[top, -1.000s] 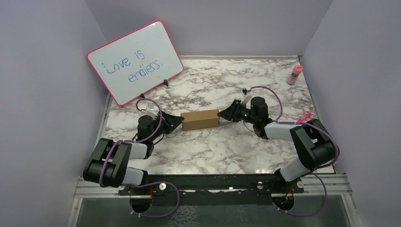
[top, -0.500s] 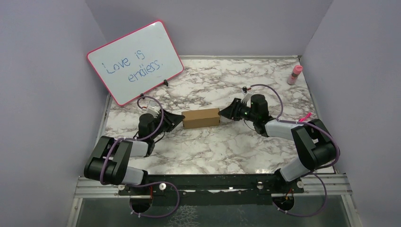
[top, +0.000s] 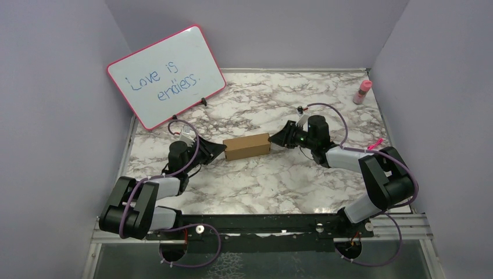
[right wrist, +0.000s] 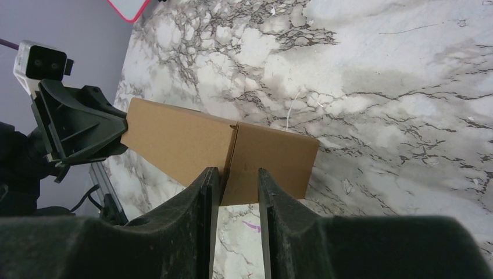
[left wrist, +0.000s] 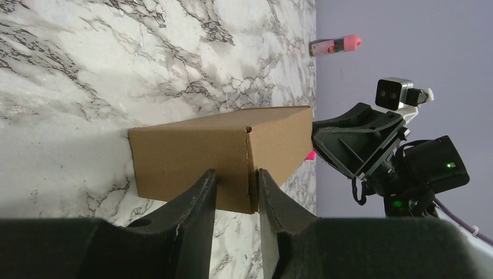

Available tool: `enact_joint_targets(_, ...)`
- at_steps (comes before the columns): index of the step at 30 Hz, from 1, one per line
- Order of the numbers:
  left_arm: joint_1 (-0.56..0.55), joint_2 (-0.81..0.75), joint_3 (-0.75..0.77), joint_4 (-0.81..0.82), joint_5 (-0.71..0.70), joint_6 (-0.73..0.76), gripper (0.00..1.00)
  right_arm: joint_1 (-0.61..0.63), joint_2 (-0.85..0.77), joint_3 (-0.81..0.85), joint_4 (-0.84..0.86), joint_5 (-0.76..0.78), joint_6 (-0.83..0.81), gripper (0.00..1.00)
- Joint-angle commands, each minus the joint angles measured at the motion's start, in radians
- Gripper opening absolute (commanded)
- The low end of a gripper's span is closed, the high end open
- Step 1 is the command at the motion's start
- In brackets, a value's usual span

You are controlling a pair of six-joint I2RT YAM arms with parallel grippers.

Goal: Fold the paper box

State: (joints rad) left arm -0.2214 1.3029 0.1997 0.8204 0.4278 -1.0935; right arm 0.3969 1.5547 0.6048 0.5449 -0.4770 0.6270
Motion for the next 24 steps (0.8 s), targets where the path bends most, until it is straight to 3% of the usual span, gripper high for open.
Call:
enact_joint_targets(1, 0.007, 0.004, -0.031, -0.101, 0.040, 0.056, 0.29, -0.001, 0.036, -0.014, -0.173, 0.025, -0.053, 0.33)
enact_joint_targets(7, 0.006, 0.051, -0.057, -0.143, 0.006, 0.154, 0.13, -0.001, 0.040, -0.014, -0.172, 0.028, -0.053, 0.33)
enact_joint_targets(11, -0.001, 0.088, -0.069, -0.161, -0.011, 0.193, 0.07, -0.001, 0.039, -0.012, -0.172, 0.037, -0.059, 0.33)
enact_joint_targets(24, -0.009, 0.064, -0.081, -0.339, -0.162, 0.188, 0.06, 0.000, 0.028, -0.004, -0.196, 0.089, -0.103, 0.33)
